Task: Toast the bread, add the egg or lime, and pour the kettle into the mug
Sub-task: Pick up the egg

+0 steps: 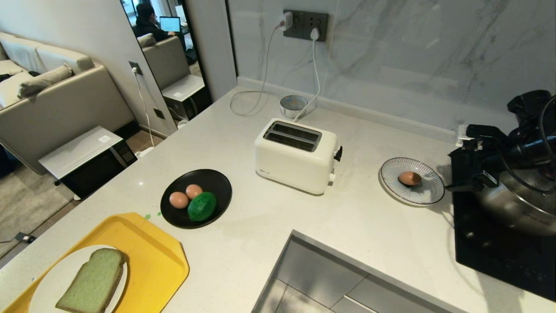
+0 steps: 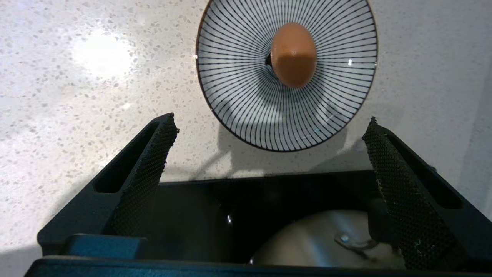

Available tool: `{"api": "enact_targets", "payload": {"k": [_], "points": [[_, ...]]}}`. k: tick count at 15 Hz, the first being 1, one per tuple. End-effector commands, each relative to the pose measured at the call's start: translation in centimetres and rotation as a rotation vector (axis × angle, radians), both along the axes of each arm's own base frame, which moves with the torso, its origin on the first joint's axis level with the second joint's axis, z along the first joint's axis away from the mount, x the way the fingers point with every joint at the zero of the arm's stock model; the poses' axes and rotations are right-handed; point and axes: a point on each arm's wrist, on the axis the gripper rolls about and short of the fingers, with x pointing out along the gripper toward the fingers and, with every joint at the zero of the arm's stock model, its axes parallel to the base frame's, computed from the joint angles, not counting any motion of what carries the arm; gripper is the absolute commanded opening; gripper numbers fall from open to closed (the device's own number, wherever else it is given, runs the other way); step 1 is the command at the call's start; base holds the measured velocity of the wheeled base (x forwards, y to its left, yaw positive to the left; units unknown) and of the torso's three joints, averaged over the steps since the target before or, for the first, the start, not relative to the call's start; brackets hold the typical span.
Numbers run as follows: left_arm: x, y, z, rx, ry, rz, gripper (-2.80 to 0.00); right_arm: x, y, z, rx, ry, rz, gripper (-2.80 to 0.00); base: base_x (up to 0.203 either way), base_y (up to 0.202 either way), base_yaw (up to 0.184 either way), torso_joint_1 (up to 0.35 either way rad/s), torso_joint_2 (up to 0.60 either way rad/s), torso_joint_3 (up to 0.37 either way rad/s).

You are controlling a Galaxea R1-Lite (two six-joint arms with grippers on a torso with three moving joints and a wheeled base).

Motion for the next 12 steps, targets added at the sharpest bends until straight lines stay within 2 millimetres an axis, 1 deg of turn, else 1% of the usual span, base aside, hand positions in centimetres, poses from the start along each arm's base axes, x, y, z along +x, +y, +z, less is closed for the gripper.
{"api": "enact_targets", "payload": {"k": [1,6,10,12], "points": [[0.0,0.0,0.0,0.0,0.001,0.001,-2.8,0.2,-0.1,-0.4,0.0,0.01,0.007,0.0,0.0,0.0,0.0,-0.002,0.0,-0.212],[0.0,0.0,0.0,0.0,-0.003,0.001,-2.8,0.6,-0.2,-0.5,-0.005,0.001,0.009,0.0,0.0,0.0,0.0,0.006,0.0,-0.184],[0.0,0.0,0.0,-0.003,-0.004,0.001,-2.8,1.3,-0.4,-0.9,-0.022,-0.008,0.027,0.0,0.0,0.0,0.0,0.001,0.0,-0.032],[0.0,0.0,0.0,-0.004,-0.004,0.001,-2.8,2.2,-0.6,-1.1,-0.03,-0.02,0.035,0.0,0.0,0.0,0.0,0.0,0.0,0.0]]}}
